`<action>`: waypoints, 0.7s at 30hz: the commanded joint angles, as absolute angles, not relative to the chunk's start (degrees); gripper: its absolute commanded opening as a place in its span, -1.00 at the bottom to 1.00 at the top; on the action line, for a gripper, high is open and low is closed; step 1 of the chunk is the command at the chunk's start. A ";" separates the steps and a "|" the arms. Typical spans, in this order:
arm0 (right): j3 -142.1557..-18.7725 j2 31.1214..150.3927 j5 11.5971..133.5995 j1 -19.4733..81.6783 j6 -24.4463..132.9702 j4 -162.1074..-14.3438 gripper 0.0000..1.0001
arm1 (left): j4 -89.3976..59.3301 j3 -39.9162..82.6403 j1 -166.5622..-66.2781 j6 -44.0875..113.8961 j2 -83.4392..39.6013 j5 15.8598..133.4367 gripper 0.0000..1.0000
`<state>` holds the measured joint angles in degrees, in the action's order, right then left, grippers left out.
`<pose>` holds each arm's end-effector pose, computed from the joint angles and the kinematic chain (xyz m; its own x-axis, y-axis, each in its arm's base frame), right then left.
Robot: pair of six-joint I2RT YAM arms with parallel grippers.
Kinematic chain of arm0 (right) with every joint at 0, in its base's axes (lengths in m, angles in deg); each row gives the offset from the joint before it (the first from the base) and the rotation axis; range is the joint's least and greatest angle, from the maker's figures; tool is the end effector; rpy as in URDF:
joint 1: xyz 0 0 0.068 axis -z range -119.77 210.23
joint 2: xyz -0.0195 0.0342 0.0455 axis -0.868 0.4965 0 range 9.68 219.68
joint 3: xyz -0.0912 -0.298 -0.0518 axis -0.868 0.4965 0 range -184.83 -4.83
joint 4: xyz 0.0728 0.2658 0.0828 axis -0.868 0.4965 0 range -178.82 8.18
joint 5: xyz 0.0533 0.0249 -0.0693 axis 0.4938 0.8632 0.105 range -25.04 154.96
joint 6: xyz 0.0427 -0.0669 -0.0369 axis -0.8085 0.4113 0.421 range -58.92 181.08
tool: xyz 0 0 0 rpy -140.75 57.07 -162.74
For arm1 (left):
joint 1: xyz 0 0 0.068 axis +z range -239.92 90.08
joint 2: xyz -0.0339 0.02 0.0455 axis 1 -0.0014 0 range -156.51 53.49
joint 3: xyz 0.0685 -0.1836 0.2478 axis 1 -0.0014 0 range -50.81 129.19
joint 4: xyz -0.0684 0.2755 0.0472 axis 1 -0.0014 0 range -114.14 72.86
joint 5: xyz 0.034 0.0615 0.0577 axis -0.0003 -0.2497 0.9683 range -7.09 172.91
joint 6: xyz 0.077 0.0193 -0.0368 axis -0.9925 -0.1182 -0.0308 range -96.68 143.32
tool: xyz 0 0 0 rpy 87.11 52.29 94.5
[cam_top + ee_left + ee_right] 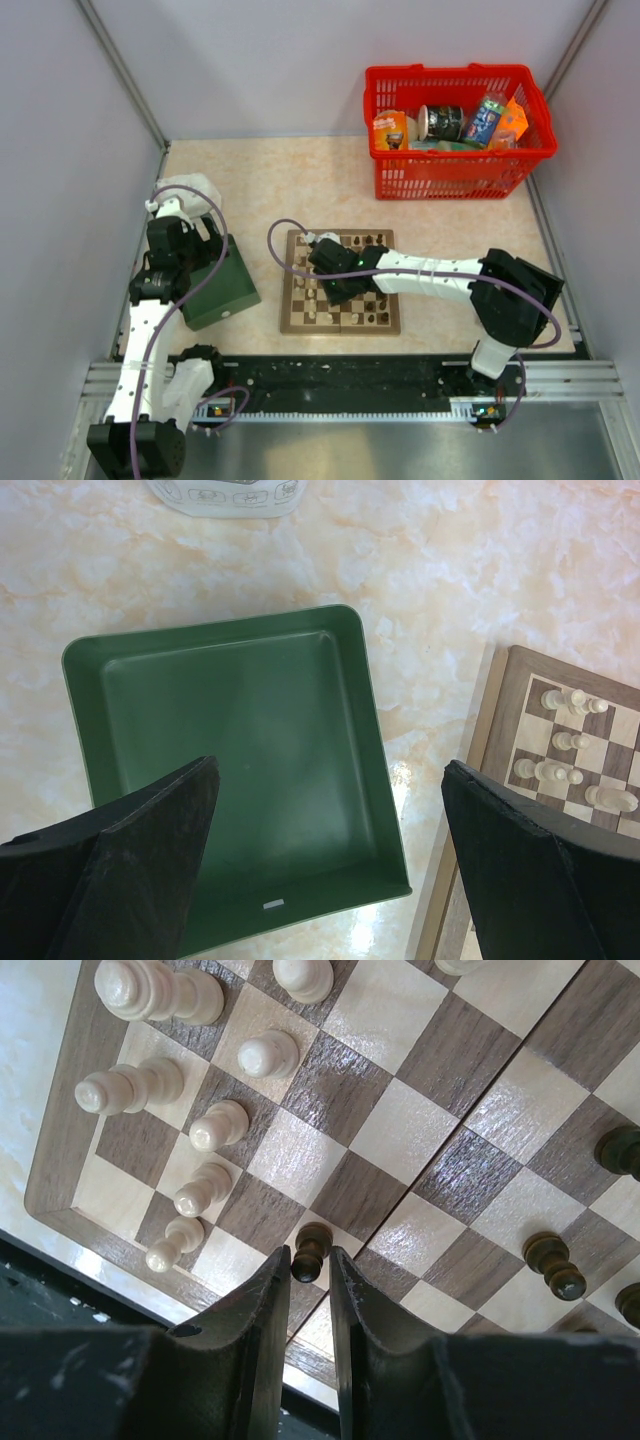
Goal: Set up the chess pieces on the board
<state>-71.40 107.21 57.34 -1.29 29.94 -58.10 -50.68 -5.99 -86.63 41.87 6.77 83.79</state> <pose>0.1983 0.3439 0.1974 -0.7943 -0.3894 -0.4663 -0.5030 0.8520 0.1453 0.2063 0.0131 0.3010 -0.5265 -0.3488 -0.7753 -0.2504 0.9351 -0.2507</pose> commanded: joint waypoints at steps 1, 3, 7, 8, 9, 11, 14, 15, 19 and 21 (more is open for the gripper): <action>-74.00 108.37 57.57 -2.00 30.67 -59.90 -0.56 | -49.31 -5.81 -86.58 41.87 7.43 83.70 0.97; -74.09 108.29 57.84 -2.00 30.84 -60.08 -0.60 | -49.31 -5.72 -86.67 41.87 7.35 83.61 0.98; -74.00 107.68 57.14 -2.00 30.84 -59.91 -0.68 | -49.31 -5.81 -86.67 41.78 7.34 83.61 0.98; -74.09 107.50 57.05 -2.00 30.93 -59.82 -0.69 | -49.31 -5.81 -86.67 41.87 7.34 83.70 0.98; -74.09 107.24 56.79 -2.00 30.93 -59.64 -0.72 | -49.31 -5.72 -86.58 41.87 7.34 83.61 0.97; -73.91 106.19 56.35 -2.00 30.76 -59.03 -0.76 | -49.31 -5.81 -86.67 41.78 7.34 83.61 0.97; -72.86 103.56 54.15 -1.91 29.97 -57.27 -0.77 | -49.31 -5.89 -86.76 41.87 7.35 83.70 0.97; -72.16 102.50 53.36 -1.91 29.53 -56.83 -0.77 | -49.39 -5.72 -86.67 41.78 7.34 83.70 0.97; -68.56 96.79 53.00 0.11 27.95 -56.13 -0.77 | -49.31 -5.81 -86.67 41.87 7.43 83.70 0.97; -66.71 94.15 53.09 1.42 27.33 -55.86 -0.76 | -49.31 -5.81 -86.67 41.87 7.43 83.79 0.97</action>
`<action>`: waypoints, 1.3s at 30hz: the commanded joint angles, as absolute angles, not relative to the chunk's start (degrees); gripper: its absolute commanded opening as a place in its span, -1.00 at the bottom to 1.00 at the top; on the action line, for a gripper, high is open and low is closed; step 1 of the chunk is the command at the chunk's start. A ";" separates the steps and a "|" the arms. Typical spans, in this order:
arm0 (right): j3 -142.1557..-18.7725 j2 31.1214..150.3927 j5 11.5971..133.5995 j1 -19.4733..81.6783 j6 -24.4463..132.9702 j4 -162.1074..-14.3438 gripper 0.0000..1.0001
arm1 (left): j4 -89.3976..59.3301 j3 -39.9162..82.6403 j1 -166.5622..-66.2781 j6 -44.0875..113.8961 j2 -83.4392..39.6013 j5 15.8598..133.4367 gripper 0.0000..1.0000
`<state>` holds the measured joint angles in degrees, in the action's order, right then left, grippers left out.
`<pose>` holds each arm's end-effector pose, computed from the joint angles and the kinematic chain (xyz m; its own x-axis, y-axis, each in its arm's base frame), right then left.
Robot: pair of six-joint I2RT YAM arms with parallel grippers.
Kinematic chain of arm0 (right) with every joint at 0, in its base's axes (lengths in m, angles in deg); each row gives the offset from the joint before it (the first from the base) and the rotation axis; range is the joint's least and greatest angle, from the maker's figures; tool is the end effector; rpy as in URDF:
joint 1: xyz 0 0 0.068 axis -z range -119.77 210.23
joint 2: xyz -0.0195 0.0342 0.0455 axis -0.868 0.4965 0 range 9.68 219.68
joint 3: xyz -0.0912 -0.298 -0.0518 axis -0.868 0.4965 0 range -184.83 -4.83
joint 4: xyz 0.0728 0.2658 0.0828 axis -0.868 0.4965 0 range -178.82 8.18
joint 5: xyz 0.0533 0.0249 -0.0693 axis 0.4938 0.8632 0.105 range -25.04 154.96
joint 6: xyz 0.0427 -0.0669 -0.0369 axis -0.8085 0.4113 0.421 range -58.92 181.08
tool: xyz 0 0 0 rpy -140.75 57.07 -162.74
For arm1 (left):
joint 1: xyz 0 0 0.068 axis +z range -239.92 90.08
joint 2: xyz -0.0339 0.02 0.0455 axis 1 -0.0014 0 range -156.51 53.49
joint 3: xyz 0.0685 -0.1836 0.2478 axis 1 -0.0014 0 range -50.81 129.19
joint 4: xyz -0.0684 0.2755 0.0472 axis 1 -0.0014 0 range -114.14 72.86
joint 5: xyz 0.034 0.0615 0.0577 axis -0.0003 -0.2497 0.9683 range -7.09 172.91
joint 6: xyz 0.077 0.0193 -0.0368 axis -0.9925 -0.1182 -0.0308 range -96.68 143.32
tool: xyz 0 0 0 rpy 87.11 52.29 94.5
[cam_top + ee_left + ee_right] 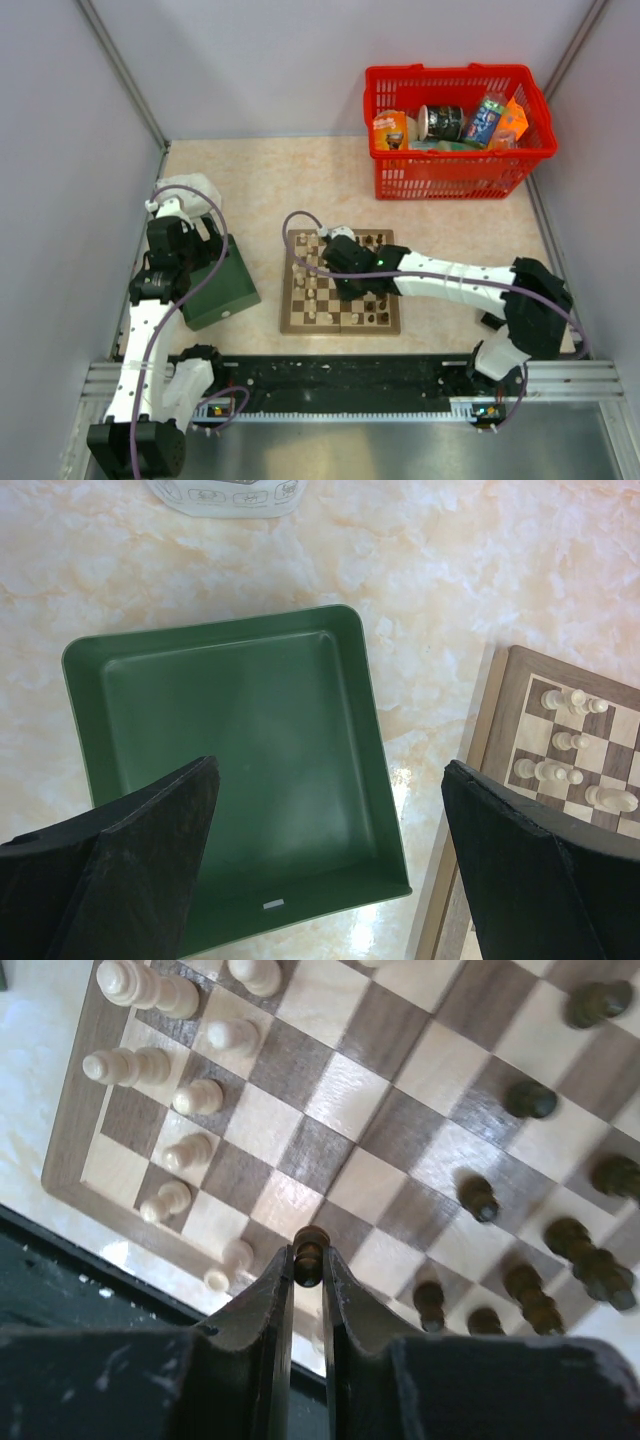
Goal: Set up the chess pieces on the board
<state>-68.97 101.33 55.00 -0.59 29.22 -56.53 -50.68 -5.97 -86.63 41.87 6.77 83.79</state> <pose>0.1942 0.3202 0.2188 -0.7894 -0.3475 -0.5061 -0.4720 0.8707 0.1385 0.2064 0.0131 0.3012 -0.5262 -0.3488 -0.7755 -0.2503 0.9351 -0.2508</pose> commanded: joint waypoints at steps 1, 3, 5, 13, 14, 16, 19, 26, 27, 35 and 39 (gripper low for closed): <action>-65.75 93.10 53.18 2.04 27.07 -55.69 -0.76 | -49.31 -5.81 -86.67 41.87 7.43 83.70 0.97; -64.43 91.25 53.62 3.10 26.89 -54.99 -0.76 | -49.31 -5.72 -86.67 41.78 7.52 83.79 0.97; -62.84 89.93 53.53 3.89 26.63 -54.54 -0.75 | -49.31 -5.72 -86.58 41.87 7.43 83.79 0.97; -59.76 89.57 54.06 6.18 26.45 -53.93 -0.75 | -49.39 -5.81 -86.67 41.87 7.43 83.88 0.97; -59.50 89.74 53.62 6.26 26.45 -54.02 -0.75 | -49.39 -5.81 -86.67 41.78 7.43 83.79 0.97; -59.32 90.27 53.27 6.61 26.53 -54.02 -0.74 | -49.39 -5.81 -86.75 41.78 7.34 83.88 0.97; -59.32 90.88 52.48 6.97 26.80 -54.28 -0.74 | -49.48 -5.81 -86.67 41.78 7.34 83.79 0.97; -59.32 92.73 52.74 7.76 27.24 -55.60 -0.74 | -49.39 -5.81 -86.58 41.87 7.26 83.79 0.97; -59.24 92.91 52.65 7.85 27.15 -55.95 -0.74 | -49.39 -5.81 -86.67 41.87 7.26 83.79 0.97; -59.06 94.75 52.39 8.20 27.24 -57.09 -0.74 | -49.31 -5.63 -86.67 41.78 7.26 83.79 0.98; -59.06 95.28 51.77 8.20 27.06 -57.09 -0.74 | -49.31 -5.81 -86.67 41.78 7.34 83.61 0.97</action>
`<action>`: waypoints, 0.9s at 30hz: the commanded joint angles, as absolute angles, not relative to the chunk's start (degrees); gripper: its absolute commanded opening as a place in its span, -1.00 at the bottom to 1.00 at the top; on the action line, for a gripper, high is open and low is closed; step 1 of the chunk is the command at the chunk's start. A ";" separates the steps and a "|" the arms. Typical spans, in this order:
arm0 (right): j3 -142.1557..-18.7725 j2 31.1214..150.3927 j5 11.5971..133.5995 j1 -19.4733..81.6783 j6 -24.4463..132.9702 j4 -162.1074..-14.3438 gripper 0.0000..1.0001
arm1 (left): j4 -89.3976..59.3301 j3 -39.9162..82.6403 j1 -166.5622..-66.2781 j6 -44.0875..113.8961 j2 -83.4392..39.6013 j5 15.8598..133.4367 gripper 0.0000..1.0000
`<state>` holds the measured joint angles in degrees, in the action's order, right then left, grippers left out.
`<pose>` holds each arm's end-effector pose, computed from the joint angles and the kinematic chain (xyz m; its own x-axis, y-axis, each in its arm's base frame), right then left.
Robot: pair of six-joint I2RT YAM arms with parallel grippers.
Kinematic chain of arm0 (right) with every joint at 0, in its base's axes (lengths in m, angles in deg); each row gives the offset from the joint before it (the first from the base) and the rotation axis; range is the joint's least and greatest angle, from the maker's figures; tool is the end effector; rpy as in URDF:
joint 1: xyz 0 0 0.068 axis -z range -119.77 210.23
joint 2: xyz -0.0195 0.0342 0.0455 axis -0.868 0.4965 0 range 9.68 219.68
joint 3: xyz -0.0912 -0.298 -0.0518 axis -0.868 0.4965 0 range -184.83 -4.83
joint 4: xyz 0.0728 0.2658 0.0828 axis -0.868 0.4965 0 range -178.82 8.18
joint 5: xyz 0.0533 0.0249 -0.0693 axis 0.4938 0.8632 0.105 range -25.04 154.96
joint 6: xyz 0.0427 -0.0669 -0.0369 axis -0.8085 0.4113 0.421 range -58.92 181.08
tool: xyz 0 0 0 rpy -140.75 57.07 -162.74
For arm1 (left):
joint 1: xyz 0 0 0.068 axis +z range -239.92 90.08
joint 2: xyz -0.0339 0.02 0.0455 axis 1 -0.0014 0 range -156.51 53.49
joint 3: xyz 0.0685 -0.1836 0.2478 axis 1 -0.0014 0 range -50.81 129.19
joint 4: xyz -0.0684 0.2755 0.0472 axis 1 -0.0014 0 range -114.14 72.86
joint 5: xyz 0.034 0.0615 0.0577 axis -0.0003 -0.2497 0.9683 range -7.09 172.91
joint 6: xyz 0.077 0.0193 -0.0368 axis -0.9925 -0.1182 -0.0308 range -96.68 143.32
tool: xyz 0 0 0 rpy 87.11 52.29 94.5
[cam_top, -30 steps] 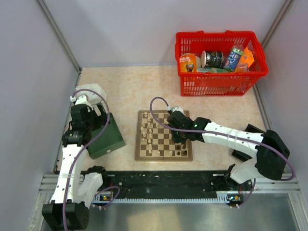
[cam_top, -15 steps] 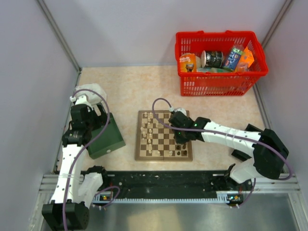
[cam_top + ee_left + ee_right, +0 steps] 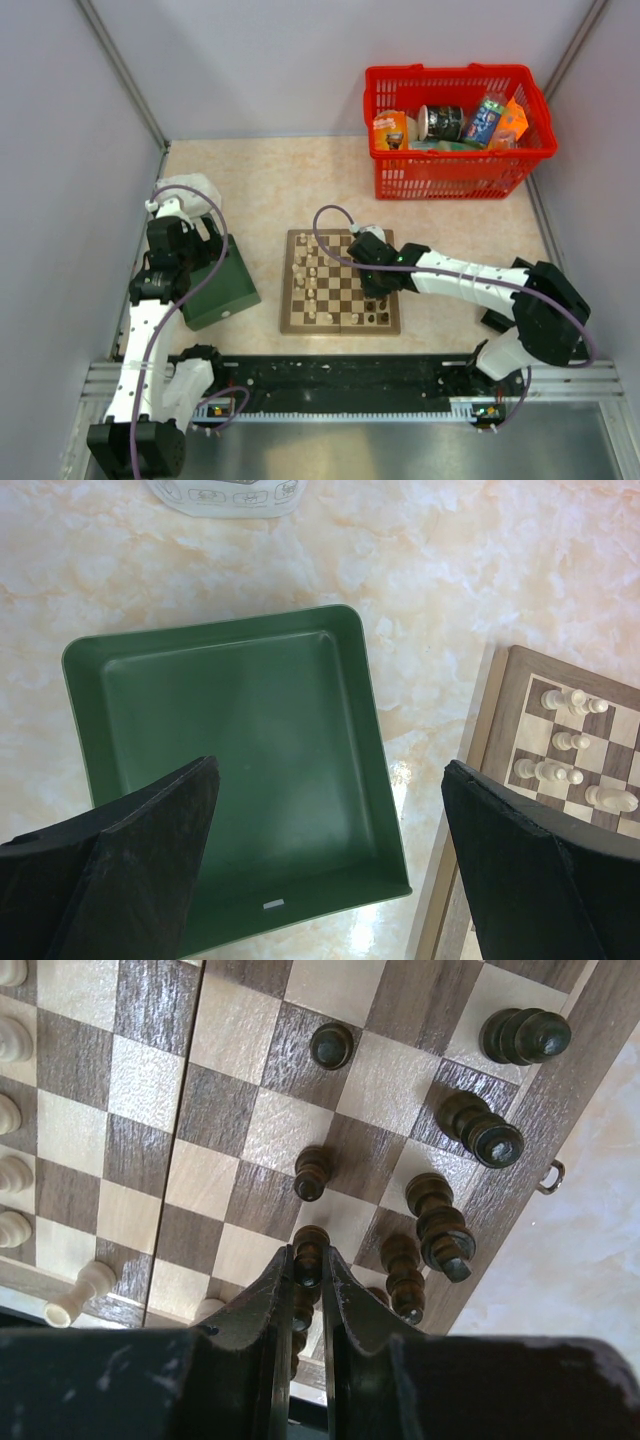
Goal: Set up the chess pieces on the board
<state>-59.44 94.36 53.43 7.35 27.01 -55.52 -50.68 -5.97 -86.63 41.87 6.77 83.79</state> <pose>0.2084 0.2497 0.2016 -0.8543 -0.2193 -0.4713 -0.3003 0.9483 0.1030 0.2064 0.0131 0.3012 -0.5262 -0.3488 -0.7755 -0.2503 0.9351 -0.2508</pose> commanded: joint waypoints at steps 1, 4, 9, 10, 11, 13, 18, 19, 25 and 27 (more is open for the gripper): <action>-59.06 95.37 51.51 8.29 27.06 -57.01 -0.74 | -49.31 -5.72 -86.67 41.78 7.34 83.61 0.97; -59.06 95.46 50.98 8.37 26.80 -56.83 -0.74 | -49.31 -5.81 -86.67 41.87 7.26 83.70 0.97; -59.06 95.90 50.54 8.37 26.71 -56.74 -0.74 | -49.31 -5.72 -86.67 41.78 7.17 83.61 0.97; -58.88 95.81 50.37 8.46 26.45 -56.74 -0.74 | -49.31 -5.72 -86.67 41.78 7.17 83.70 0.97; -58.80 95.72 50.28 8.46 26.36 -56.74 -0.74 | -49.31 -5.81 -86.67 41.78 7.17 83.61 0.98; -58.62 95.81 50.54 8.55 26.36 -56.83 -0.74 | -49.31 -5.63 -86.67 41.78 7.17 83.70 0.97; -58.71 95.72 51.33 8.64 26.54 -56.83 -0.67 | -49.31 -5.63 -86.58 41.78 7.17 83.61 0.97; -58.71 95.63 51.60 8.55 26.62 -57.00 -0.64 | -49.22 -5.63 -86.67 41.78 7.17 83.61 0.98; -59.32 95.37 52.91 8.64 27.15 -57.53 -0.55 | -49.31 -5.81 -86.67 41.78 7.26 83.61 0.97; -59.32 94.93 53.35 8.55 27.33 -57.88 -0.51 | -49.22 -5.63 -86.67 41.78 7.17 83.70 0.97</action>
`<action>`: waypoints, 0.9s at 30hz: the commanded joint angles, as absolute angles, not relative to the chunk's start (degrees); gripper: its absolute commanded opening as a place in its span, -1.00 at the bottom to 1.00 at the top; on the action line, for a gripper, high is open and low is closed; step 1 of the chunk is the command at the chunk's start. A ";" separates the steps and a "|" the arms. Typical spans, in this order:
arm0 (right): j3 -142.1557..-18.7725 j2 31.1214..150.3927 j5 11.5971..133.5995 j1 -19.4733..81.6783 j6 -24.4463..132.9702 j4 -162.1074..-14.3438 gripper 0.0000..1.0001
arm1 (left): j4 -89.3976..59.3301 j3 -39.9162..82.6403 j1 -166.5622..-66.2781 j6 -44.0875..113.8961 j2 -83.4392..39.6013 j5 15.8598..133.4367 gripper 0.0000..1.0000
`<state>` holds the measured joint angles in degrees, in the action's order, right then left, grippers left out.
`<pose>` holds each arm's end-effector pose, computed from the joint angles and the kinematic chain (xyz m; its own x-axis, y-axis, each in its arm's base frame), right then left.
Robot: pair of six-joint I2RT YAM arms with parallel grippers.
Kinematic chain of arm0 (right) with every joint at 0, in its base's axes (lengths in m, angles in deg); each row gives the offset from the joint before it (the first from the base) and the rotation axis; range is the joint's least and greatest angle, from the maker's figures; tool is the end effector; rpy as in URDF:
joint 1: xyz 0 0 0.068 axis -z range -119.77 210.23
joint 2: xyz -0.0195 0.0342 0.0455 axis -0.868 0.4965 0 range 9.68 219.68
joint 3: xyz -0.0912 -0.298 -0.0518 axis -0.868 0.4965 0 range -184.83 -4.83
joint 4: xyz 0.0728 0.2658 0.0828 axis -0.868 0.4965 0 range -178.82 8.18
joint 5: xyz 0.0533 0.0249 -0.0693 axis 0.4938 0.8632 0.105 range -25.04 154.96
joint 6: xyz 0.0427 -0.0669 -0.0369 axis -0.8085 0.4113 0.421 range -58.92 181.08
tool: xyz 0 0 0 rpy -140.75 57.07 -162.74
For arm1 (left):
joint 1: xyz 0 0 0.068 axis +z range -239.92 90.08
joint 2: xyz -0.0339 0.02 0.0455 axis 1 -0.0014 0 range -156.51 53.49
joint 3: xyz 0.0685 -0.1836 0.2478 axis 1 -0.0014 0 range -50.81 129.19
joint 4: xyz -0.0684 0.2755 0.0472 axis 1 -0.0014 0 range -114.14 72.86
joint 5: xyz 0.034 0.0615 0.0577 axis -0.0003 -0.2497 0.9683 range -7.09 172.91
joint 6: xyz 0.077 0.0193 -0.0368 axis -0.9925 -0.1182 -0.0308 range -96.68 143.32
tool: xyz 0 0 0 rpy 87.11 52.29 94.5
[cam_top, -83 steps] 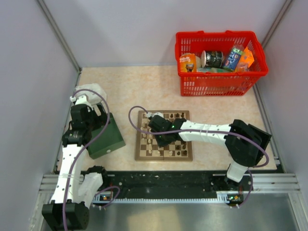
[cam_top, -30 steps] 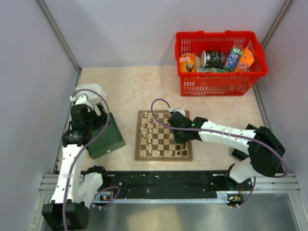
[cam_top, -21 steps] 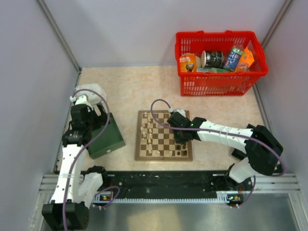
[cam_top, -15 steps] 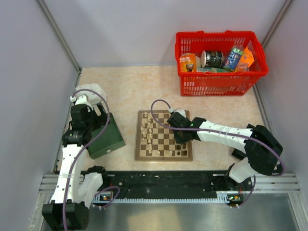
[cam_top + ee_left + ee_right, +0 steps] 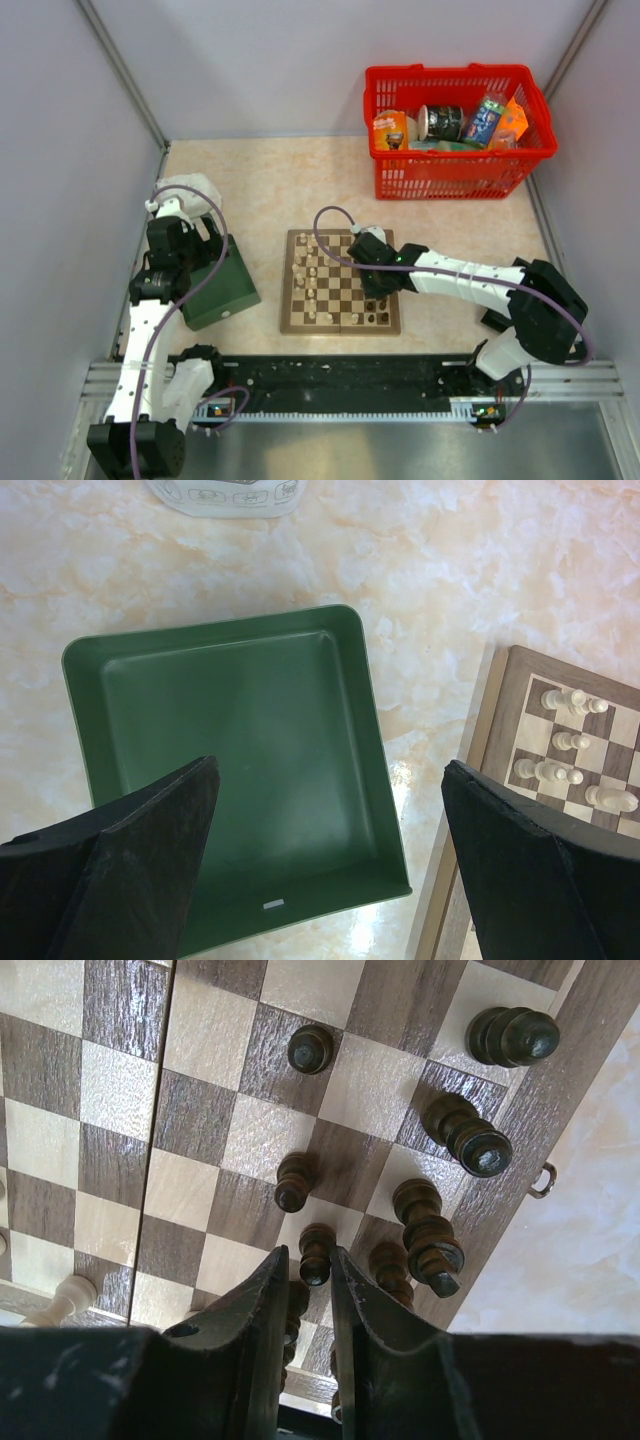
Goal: Set up the chess pieces on the board
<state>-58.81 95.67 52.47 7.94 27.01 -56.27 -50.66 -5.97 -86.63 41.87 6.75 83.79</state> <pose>0.2127 0.2476 0.1921 -0.8584 -0.2162 -0.4652 -0.2834 0.9558 0.0788 0.2064 0.0131 0.3011 -0.5262 -0.3488 -0.7755 -0.2503 0.9351 -0.2508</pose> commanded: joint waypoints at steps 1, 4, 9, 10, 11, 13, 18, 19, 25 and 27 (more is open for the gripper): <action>-59.50 94.84 53.62 8.55 27.50 -58.06 -0.51 | -49.22 -5.63 -86.67 41.87 7.08 83.61 0.97; -60.11 94.23 53.62 8.55 27.41 -57.80 -0.48 | -49.22 -5.63 -86.67 41.78 7.08 83.61 0.97; -61.95 92.38 53.36 8.55 28.38 -57.53 -0.44 | -49.13 -5.63 -86.75 41.78 6.99 83.53 0.97; -62.39 92.29 53.27 8.64 28.38 -57.36 -0.44 | -49.04 -5.63 -86.67 41.78 7.08 83.44 0.97; -62.92 92.29 53.01 8.55 28.64 -57.18 -0.43 | -49.04 -5.63 -86.67 41.78 6.91 83.44 0.97; -63.54 92.47 52.22 8.64 29.08 -57.01 -0.42 | -49.04 -5.63 -86.58 41.78 6.99 83.44 0.97; -65.47 94.75 50.55 8.55 29.87 -56.83 -0.41 | -49.04 -5.54 -86.67 41.78 6.99 83.44 0.97; -66.00 95.45 50.37 8.55 29.96 -56.39 -0.41 | -49.13 -5.54 -86.67 41.78 6.99 83.44 0.98; -66.00 96.86 49.58 8.64 29.61 -56.12 -0.40 | -49.13 -5.55 -86.67 41.69 6.91 83.61 0.97; -66.26 97.56 49.14 8.55 29.79 -56.04 -0.41 | -48.95 -5.46 -86.75 41.69 6.73 83.61 0.97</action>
<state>-64.18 96.63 51.13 7.98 29.15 -56.00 -50.66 -5.99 -86.63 41.85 6.72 83.79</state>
